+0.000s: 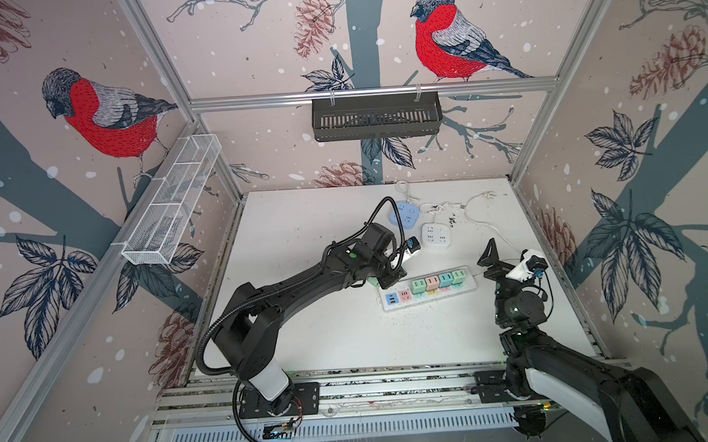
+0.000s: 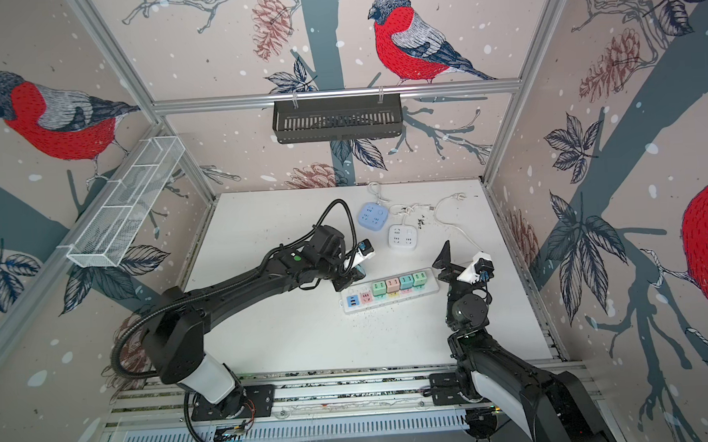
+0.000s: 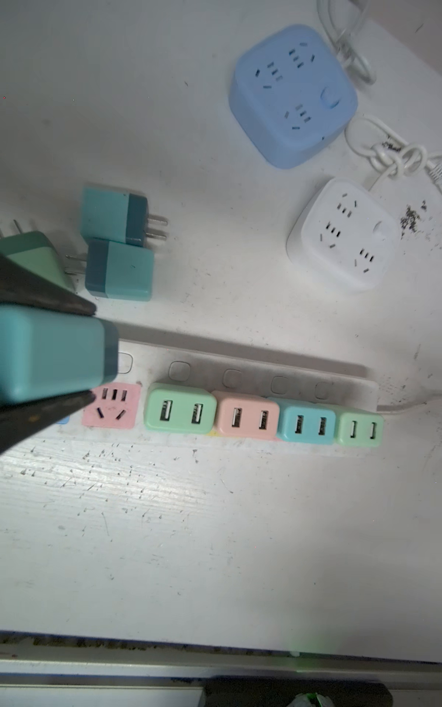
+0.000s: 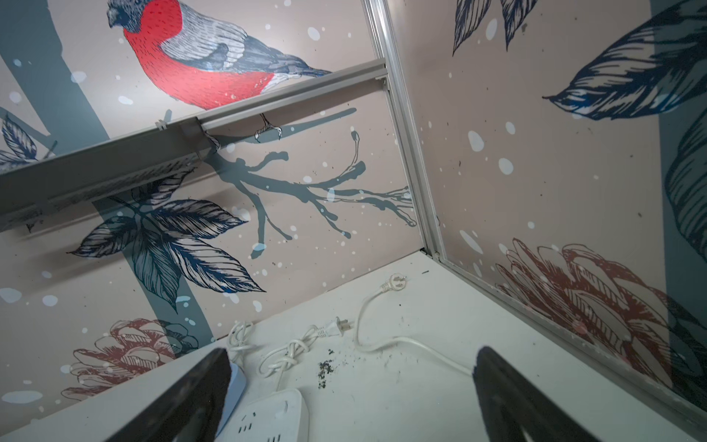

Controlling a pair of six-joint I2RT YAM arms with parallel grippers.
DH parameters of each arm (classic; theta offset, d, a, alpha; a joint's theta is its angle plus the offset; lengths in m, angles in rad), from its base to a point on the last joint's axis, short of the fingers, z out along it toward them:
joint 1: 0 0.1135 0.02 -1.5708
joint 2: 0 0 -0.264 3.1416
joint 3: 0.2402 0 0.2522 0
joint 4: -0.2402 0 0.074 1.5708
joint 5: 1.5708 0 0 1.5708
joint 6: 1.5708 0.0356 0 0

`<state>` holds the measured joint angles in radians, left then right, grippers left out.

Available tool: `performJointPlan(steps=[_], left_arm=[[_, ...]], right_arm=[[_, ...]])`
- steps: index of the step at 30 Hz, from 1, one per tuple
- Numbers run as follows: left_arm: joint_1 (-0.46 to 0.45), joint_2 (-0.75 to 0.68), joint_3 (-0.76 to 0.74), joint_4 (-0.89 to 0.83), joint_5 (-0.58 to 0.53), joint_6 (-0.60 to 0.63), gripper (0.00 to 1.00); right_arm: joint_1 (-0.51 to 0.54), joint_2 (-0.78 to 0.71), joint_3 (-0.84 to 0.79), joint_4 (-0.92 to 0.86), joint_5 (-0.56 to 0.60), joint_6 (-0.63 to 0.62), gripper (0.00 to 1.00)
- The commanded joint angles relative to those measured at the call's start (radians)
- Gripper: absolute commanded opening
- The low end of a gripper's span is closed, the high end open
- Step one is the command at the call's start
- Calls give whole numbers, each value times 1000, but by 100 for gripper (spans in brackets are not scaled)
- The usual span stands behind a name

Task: Insert the plug
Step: 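Lower the teal adapter with the left gripper toward the socket below the light green adapter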

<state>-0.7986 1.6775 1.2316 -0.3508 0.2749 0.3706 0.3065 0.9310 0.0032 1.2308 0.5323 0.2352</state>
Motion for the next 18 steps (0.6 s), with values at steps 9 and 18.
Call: performJointPlan(steps=[9,18], left_arm=[[-26,88,57,-160,39,76,0],[-54,127,67,-152,22,94,0]], right_arm=[[-2,63,19,-22,61,41,100],[-2,73,44,-54,62,43,100]])
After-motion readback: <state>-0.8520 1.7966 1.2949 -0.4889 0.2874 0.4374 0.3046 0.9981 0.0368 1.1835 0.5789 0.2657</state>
